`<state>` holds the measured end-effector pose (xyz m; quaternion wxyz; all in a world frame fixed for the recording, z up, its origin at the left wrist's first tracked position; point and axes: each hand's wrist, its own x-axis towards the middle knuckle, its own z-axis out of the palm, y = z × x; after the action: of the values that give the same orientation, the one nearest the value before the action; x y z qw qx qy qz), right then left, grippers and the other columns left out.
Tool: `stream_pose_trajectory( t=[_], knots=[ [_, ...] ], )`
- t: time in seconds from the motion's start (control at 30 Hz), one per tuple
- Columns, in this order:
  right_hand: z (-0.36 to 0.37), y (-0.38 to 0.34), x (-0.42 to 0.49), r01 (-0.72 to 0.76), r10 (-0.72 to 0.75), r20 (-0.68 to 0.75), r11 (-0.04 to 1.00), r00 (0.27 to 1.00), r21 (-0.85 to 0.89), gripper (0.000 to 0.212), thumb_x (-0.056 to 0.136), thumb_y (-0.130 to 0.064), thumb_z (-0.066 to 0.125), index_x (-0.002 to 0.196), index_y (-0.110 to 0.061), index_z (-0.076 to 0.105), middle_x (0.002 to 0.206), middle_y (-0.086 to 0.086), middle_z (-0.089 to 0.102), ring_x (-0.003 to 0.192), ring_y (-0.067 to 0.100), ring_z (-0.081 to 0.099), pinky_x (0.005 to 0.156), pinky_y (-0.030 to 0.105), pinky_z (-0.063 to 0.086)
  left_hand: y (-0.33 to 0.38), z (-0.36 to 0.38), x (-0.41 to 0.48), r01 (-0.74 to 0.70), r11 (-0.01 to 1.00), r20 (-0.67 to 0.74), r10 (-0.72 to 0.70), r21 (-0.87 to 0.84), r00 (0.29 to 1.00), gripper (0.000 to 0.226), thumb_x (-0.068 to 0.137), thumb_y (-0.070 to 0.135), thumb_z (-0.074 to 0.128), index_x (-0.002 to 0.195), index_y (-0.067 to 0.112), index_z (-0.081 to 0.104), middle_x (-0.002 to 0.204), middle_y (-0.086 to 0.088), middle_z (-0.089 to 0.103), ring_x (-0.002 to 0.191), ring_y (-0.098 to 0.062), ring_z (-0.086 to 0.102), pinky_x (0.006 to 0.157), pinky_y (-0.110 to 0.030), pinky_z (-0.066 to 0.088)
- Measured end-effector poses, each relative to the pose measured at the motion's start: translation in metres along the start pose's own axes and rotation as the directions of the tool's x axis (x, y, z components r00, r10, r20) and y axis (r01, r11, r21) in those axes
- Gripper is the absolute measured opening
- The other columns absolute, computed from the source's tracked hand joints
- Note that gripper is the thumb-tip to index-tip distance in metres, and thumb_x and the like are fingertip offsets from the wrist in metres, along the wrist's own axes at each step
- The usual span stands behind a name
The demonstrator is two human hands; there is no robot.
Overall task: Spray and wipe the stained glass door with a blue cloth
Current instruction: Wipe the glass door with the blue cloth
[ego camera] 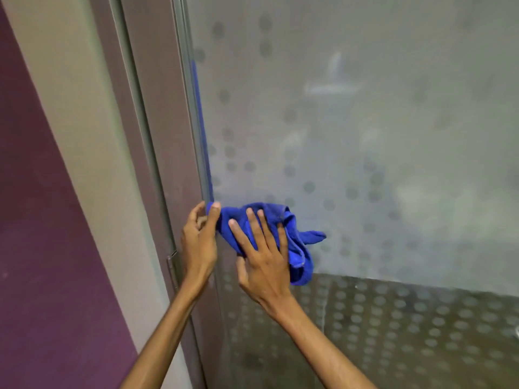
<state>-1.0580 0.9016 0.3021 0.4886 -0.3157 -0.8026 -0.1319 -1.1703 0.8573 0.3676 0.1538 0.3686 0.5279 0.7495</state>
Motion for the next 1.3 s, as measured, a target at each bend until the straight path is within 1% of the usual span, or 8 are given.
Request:
stream_pose_trajectory(
  t=[0.17, 0.43, 0.6, 0.73, 0.83, 1.0, 1.17, 1.3],
  knots=[
    [-0.009, 0.004, -0.037, -0.086, 0.078, 0.075, 0.99, 0.994, 0.111, 0.091, 0.066, -0.016, 0.063, 0.153, -0.03, 0.037, 0.164, 0.0, 0.025, 0.154, 0.016, 0.014, 0.124, 0.048, 0.009, -0.036, -0.013, -0.029, 0.084, 0.996, 0.156, -0.084, 0.009, 0.984, 0.016, 0.09, 0.013, 0.068, 0.097, -0.001, 0.067, 0.087, -0.011, 0.07, 0.083, -0.017, 0.061, 0.075, -0.027, 0.051],
    [-0.052, 0.017, -0.094, -0.354, 0.323, 0.146, 0.879, 0.935, 0.319, 0.08, 0.073, -0.02, 0.044, 0.152, -0.023, 0.037, 0.165, 0.0, 0.021, 0.154, 0.018, 0.012, 0.124, 0.035, 0.012, -0.054, -0.009, -0.077, -0.083, 0.992, 0.292, 0.051, 0.099, 0.955, 0.027, 0.096, 0.033, 0.059, 0.074, 0.019, 0.052, 0.065, 0.009, 0.049, 0.06, -0.006, 0.041, 0.06, -0.024, 0.038],
    [-0.073, 0.039, -0.148, -0.52, 0.478, 0.216, 0.824, 0.851, 0.225, 0.084, 0.073, -0.021, 0.059, 0.152, -0.029, 0.032, 0.159, -0.006, 0.032, 0.149, 0.014, 0.024, 0.122, 0.044, 0.025, -0.058, 0.0, -0.102, -0.144, 0.986, 0.588, 0.066, 0.086, 0.806, 0.031, 0.093, 0.047, 0.054, 0.078, 0.021, 0.051, 0.063, 0.014, 0.047, 0.061, -0.006, 0.041, 0.062, -0.025, 0.039],
    [-0.094, 0.045, -0.192, -0.754, 0.564, 0.522, 0.593, 0.64, 0.283, 0.078, 0.073, -0.038, 0.063, 0.144, -0.052, 0.032, 0.149, -0.014, 0.044, 0.14, 0.002, 0.035, 0.119, 0.045, 0.03, -0.063, 0.006, -0.122, -0.143, 0.989, 0.754, 0.075, 0.025, 0.652, 0.027, 0.095, 0.036, 0.055, 0.083, 0.012, 0.053, 0.072, 0.015, 0.051, 0.07, -0.002, 0.047, 0.071, -0.017, 0.041],
    [-0.109, 0.039, -0.224, -0.89, 0.603, 0.661, 0.224, 0.446, 0.397, 0.075, 0.074, -0.04, 0.071, 0.142, -0.045, 0.039, 0.144, -0.016, 0.051, 0.133, -0.002, 0.046, 0.11, 0.031, 0.041, -0.066, 0.008, -0.14, -0.111, 0.994, 0.831, 0.065, -0.004, 0.553, 0.026, 0.095, 0.033, 0.056, 0.084, 0.009, 0.054, 0.073, 0.015, 0.052, 0.07, -0.002, 0.047, 0.07, -0.017, 0.04],
    [-0.126, 0.024, -0.274, -0.799, 0.638, 0.721, -0.268, 0.271, 0.537, 0.065, 0.084, -0.035, 0.073, 0.142, -0.029, 0.045, 0.139, -0.003, 0.061, 0.128, 0.017, 0.058, 0.101, 0.04, 0.049, -0.067, 0.019, -0.176, -0.103, 0.994, 0.919, 0.065, -0.027, 0.389, 0.014, 0.099, 0.029, 0.05, 0.094, 0.017, 0.055, 0.084, 0.019, 0.054, 0.077, 0.001, 0.049, 0.077, -0.013, 0.039],
    [-0.166, 0.02, -0.308, -0.801, 0.74, 0.654, -0.29, 0.159, 0.523, 0.048, 0.075, -0.013, 0.08, 0.12, -0.005, 0.067, 0.122, 0.013, 0.07, 0.113, 0.026, 0.066, 0.1, 0.038, 0.052, -0.075, 0.05, -0.205, -0.065, 0.998, 0.929, 0.04, -0.017, 0.367, 0.009, 0.1, 0.027, 0.046, 0.109, 0.025, 0.049, 0.097, 0.031, 0.051, 0.091, 0.011, 0.049, 0.09, -0.007, 0.035],
    [-0.224, 0.025, -0.338, -0.752, 0.862, 0.501, -0.279, 0.079, 0.598, 0.039, 0.079, -0.014, 0.079, 0.115, -0.004, 0.069, 0.114, 0.014, 0.073, 0.1, 0.023, 0.07, 0.091, 0.035, 0.058, -0.089, 0.073, -0.222, -0.114, 0.982, 0.974, -0.129, 0.152, 0.186, 0.039, 0.094, 0.041, 0.043, 0.126, 0.021, 0.033, 0.081, 0.008, 0.039, 0.068, 0.002, 0.044, 0.076, -0.016, 0.039]
  ],
)
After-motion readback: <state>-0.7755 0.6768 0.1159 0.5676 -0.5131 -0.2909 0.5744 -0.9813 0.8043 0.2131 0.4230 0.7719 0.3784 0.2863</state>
